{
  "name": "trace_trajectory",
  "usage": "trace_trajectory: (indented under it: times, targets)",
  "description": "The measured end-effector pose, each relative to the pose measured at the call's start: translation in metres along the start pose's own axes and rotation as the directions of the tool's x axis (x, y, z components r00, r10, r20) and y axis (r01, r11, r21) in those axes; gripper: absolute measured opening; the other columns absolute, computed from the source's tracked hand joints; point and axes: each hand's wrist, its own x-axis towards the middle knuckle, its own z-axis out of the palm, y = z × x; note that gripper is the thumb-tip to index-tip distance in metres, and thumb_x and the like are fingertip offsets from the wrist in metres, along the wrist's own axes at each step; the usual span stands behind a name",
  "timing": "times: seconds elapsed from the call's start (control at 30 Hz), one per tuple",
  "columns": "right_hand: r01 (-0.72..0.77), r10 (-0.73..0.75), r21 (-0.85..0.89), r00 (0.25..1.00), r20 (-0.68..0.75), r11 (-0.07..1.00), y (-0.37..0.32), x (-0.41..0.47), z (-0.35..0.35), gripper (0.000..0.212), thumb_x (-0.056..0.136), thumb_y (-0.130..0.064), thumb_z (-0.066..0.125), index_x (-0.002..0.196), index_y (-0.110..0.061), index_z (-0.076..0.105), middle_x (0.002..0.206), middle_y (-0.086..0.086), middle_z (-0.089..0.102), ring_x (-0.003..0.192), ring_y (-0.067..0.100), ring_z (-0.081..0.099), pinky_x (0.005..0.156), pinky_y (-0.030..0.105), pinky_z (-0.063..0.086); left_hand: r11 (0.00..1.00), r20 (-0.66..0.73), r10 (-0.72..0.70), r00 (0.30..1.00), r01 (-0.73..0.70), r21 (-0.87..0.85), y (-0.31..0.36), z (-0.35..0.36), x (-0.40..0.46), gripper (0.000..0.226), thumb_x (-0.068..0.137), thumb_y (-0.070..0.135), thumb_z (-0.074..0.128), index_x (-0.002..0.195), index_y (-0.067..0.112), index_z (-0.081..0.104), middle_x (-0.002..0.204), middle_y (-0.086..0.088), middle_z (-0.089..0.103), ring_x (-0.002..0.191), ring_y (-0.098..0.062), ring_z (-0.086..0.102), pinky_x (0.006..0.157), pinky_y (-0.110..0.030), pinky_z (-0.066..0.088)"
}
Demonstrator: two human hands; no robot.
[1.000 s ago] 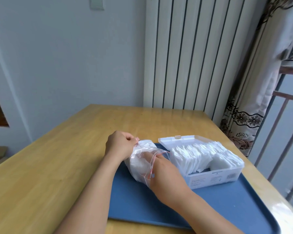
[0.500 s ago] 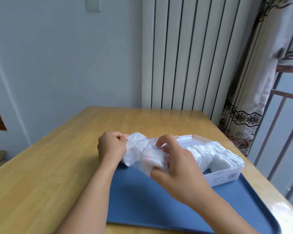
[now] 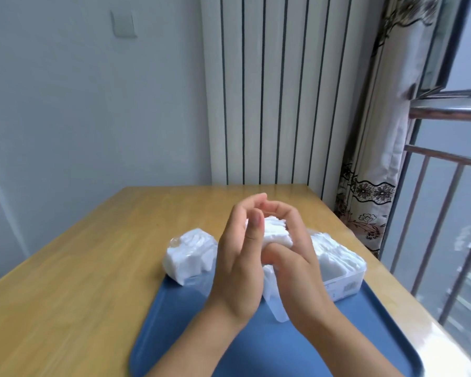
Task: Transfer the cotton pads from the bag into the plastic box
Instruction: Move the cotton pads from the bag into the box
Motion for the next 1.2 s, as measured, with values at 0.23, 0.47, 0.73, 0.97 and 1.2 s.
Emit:
trace_trajectory:
  times: [0.23, 0.47, 0.73, 0.97, 1.2]
  targets:
    - [-0.11, 0.111, 0.077, 0.994, -0.008, 0.991, 0.013, -0.001, 0.013, 0.032, 0.088, -0.031, 0.055, 0.12, -0.025, 0.06, 0.117, -0.016, 0.071, 0.116, 0.009, 0.065, 0.09, 0.031, 0.045, 0.996, -0.109, -0.038, 0.993, 0.029, -0.087, -0.012, 0.006, -0.002, 0.054, 0.088, 0.07, 0.038, 0.132, 0.043, 0.052, 0.128, 0.025, 0.062, 0.125, 0.005, 0.056, 0.099, -0.021, 0.048]
    - [-0.032, 0.023, -0.05, 0.986, -0.166, 0.998, 0.01, 0.004, 0.007, 0.048, 0.102, -0.05, 0.033, 0.094, -0.013, 0.063, 0.085, -0.002, 0.07, 0.079, 0.0, 0.067, 0.067, 0.014, 0.051, 0.996, 0.025, -0.039, 0.999, 0.041, -0.085, -0.022, 0.01, -0.002, 0.087, 0.068, 0.089, 0.051, 0.139, 0.04, 0.039, 0.139, 0.023, 0.051, 0.127, 0.01, 0.052, 0.091, -0.008, 0.047]
    - [-0.17, 0.2, 0.125, 0.936, -0.29, 0.977, 0.013, 0.014, -0.005, 0.049, 0.097, -0.066, 0.035, 0.084, -0.028, 0.063, 0.085, -0.003, 0.076, 0.085, 0.013, 0.074, 0.077, 0.03, 0.057, 0.992, 0.046, -0.103, 0.994, 0.099, 0.074, -0.038, 0.021, -0.009, 0.033, 0.094, 0.062, 0.046, 0.118, 0.04, 0.04, 0.126, 0.016, 0.061, 0.118, 0.001, 0.06, 0.099, -0.028, 0.05]
    - [-0.215, 0.215, 0.012, 0.965, -0.149, 0.977, 0.017, 0.02, -0.009, 0.064, 0.064, -0.1, 0.037, 0.087, -0.043, 0.056, 0.119, 0.019, 0.067, 0.114, 0.034, 0.064, 0.104, 0.052, 0.047, 0.966, 0.132, -0.183, 0.974, 0.154, 0.206, -0.038, 0.016, -0.007, 0.015, 0.1, 0.05, 0.046, 0.102, 0.042, 0.034, 0.121, 0.006, 0.05, 0.118, -0.008, 0.056, 0.101, -0.043, 0.051]
    - [-0.162, 0.21, -0.251, 0.961, 0.178, 0.954, -0.001, 0.03, -0.055, 0.035, 0.081, -0.044, 0.079, 0.104, -0.02, 0.07, 0.094, 0.008, 0.076, 0.083, 0.017, 0.07, 0.071, 0.031, 0.053, 0.961, 0.221, -0.255, 0.941, 0.222, 0.164, -0.028, -0.005, 0.011, 0.015, 0.105, 0.024, 0.049, 0.116, 0.024, 0.059, 0.115, -0.001, 0.07, 0.106, -0.013, 0.068, 0.087, -0.029, 0.058]
